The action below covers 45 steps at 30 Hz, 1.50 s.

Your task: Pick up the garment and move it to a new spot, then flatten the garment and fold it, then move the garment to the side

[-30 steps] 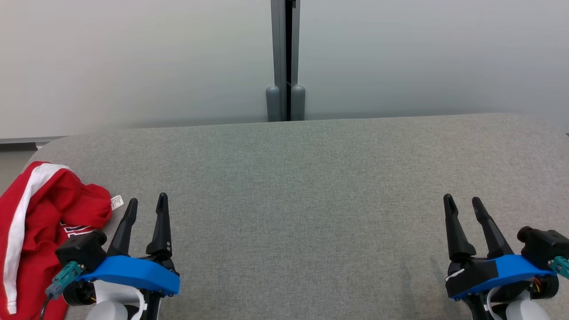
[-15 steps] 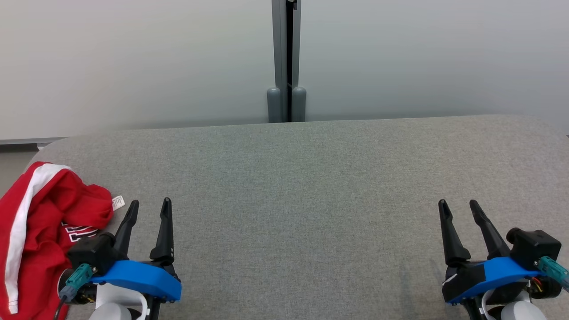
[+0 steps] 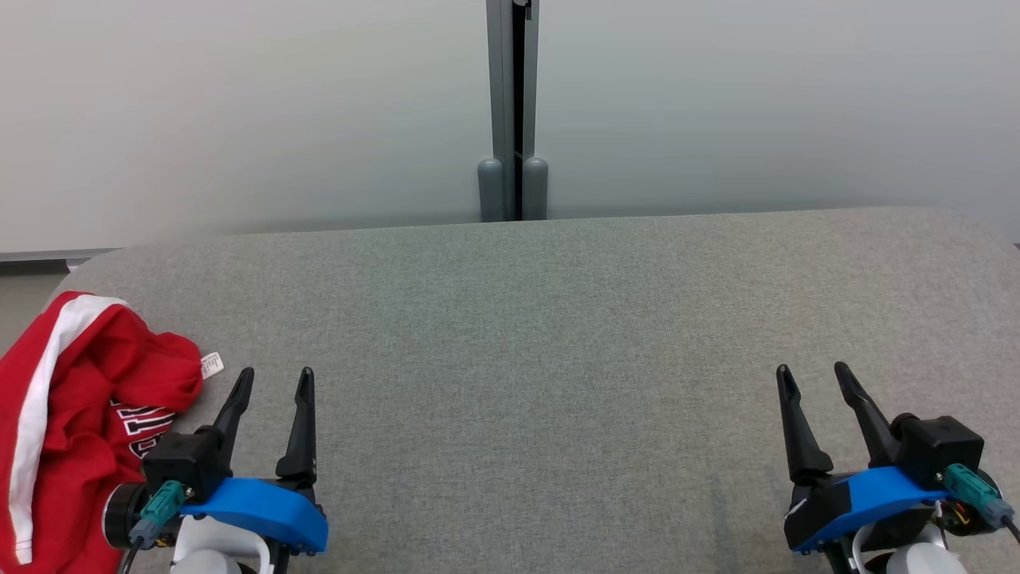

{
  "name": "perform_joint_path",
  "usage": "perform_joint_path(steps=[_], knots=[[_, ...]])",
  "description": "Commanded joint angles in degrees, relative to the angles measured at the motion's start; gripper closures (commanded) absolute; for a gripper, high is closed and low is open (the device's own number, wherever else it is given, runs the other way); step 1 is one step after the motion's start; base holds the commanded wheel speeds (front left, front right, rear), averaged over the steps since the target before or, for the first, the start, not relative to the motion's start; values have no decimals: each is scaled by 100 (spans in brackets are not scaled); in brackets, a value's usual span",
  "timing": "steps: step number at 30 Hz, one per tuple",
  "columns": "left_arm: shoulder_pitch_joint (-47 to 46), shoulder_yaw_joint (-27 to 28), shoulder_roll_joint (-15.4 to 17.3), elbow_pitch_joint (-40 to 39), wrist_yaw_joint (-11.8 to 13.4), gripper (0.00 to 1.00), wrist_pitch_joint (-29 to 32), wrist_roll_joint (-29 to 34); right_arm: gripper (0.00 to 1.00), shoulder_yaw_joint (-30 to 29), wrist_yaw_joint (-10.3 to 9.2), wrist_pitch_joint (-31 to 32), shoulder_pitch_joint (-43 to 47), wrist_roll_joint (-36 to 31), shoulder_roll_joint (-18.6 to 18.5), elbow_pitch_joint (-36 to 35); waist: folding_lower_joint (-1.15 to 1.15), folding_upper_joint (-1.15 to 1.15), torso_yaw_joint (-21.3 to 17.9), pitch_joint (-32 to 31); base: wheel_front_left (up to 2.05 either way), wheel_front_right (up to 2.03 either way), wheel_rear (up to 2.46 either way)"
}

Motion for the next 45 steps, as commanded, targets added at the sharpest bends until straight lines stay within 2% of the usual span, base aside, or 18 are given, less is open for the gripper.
perform_joint_path(steps=[1,25,35,40,45], knots=[[-50,-12,37,8,-14,0,-48,120,0,6,9,-31,-49,-95,7,2,0,0,-1,1,0,0,0],[-32,-13,15,190,-14,0,-305,688,0,-27,7,-232,-20,-677,64,50,0,0,17,31,0,0,0],[-73,42,-5,233,-14,0,-303,567,0,-57,7,-241,-6,-576,73,69,0,0,62,42,0,0,0],[-131,118,-49,260,-7,0,-303,526,0,-31,7,-245,-2,-515,71,1,0,0,257,61,0,0,0],[-145,285,-94,234,31,0,-302,504,0,121,7,-180,-18,-337,14,-77,0,0,644,108,0,0,0]])
